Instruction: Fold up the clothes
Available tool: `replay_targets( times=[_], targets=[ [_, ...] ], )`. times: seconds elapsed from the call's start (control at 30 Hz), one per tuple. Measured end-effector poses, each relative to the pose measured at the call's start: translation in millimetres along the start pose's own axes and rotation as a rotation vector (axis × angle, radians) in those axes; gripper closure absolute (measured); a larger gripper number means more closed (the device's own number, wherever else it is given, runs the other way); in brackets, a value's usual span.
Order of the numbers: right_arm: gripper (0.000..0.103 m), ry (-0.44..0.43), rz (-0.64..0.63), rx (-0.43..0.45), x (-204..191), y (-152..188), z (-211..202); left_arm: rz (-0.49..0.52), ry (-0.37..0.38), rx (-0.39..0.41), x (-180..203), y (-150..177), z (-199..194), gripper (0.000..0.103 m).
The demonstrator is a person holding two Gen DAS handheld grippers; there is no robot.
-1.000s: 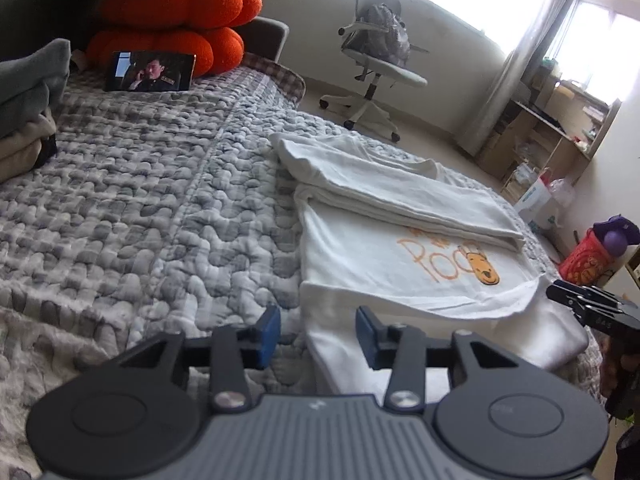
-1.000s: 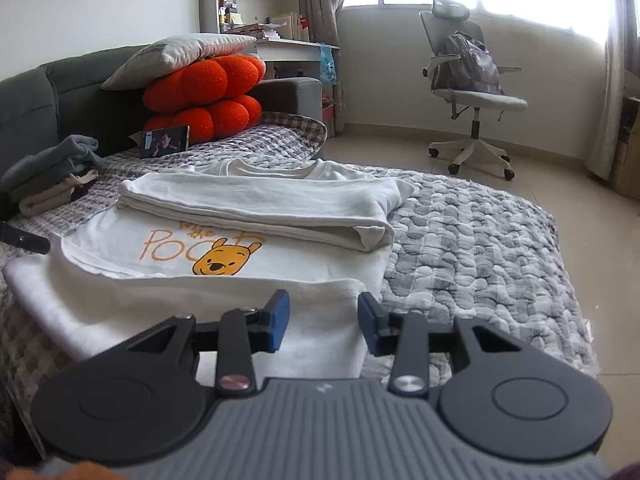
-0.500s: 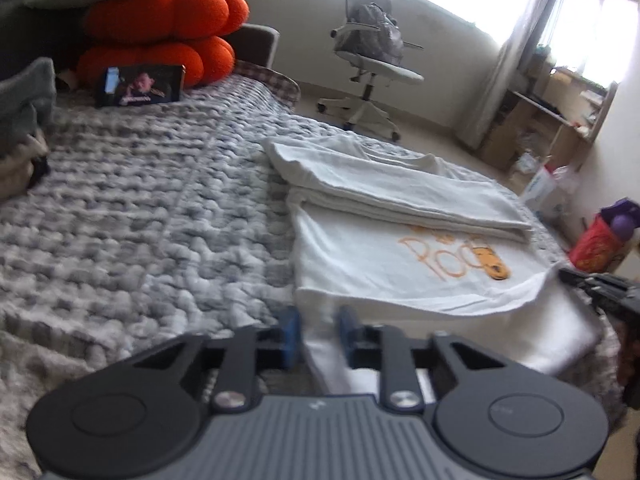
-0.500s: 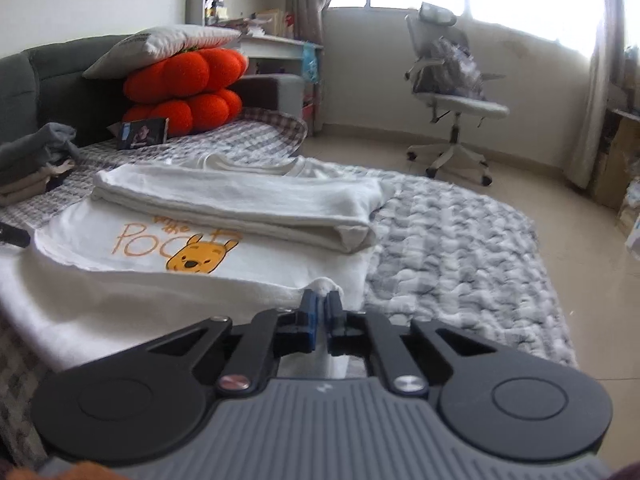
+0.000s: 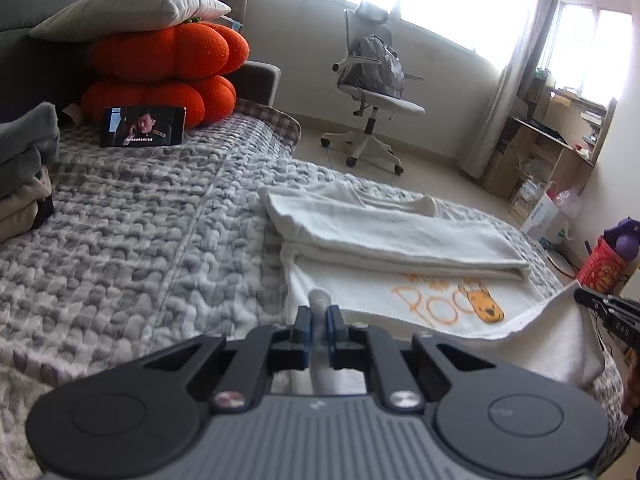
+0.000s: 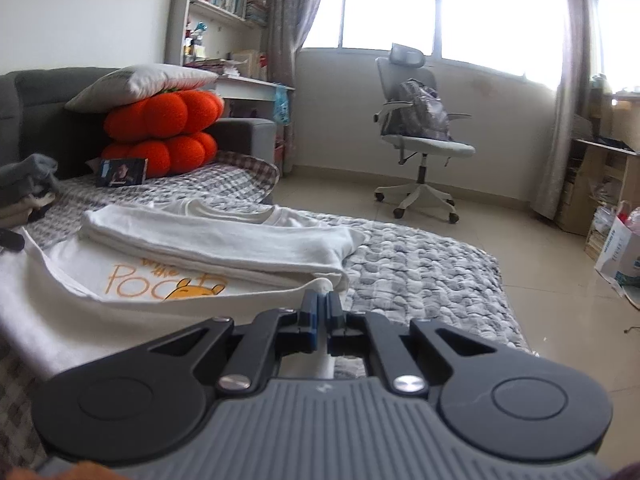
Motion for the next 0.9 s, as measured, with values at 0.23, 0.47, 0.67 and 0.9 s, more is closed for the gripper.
replay_targets(
  times=[0.23, 0.47, 0.67, 0.9],
  targets=[
    [0.1, 0.081, 0.06, -0.047, 0.0, 1.4, 18.0, -0.011, -0.039, 0.002, 3.0, -11.6, 29.2, 0.095],
    [0.1, 0.085, 0.13, -0.116, 3.5, 12.9, 30.3, -0.058, -0.037, -0.025, -4.7, -12.3, 50.8, 0.095],
    [0.099, 0.066, 0.141, -0.124, 5.1, 13.6, 30.0, -0.068, -0.039, -0.018, -4.7, -11.2, 48.2, 0.095],
    [0.099, 0.034, 0.145, -0.089, 5.2, 5.8, 27.8, -0.105, -0.028, -0.009, -9.5, -12.4, 45.1, 0.095]
  ],
)
Point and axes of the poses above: each gripper's, at about its wrist camera, not at the fingertips, and z roughly the way its jaws point, x to its right, y to its underside, the point moved 5 cm from there along z, roughly the way its jaws point, and after that the axes turned 5 degrees about -x, right-handed, at the moved point
